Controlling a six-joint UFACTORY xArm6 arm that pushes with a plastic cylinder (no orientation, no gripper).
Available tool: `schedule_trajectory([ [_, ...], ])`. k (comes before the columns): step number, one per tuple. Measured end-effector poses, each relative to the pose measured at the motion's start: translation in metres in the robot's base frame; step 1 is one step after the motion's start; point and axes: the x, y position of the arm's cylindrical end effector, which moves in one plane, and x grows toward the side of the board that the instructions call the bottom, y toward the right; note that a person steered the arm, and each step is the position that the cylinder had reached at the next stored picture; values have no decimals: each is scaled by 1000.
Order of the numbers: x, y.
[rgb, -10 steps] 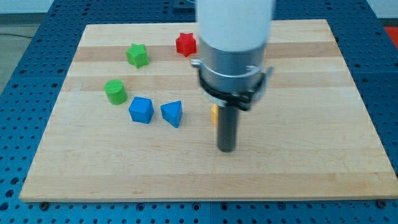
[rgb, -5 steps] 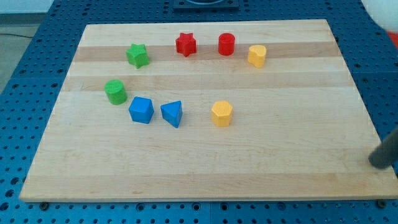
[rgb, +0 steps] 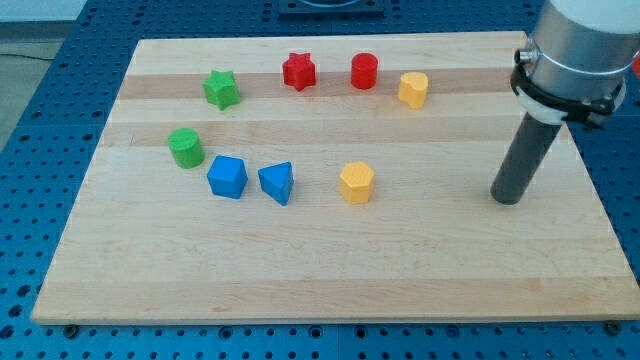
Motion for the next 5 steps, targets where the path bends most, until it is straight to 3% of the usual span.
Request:
schedule_trajectory([
  [1, 64, -17],
  [2, 100, -133],
  [3, 71, -272],
  [4, 14, -333],
  [5, -24, -352],
])
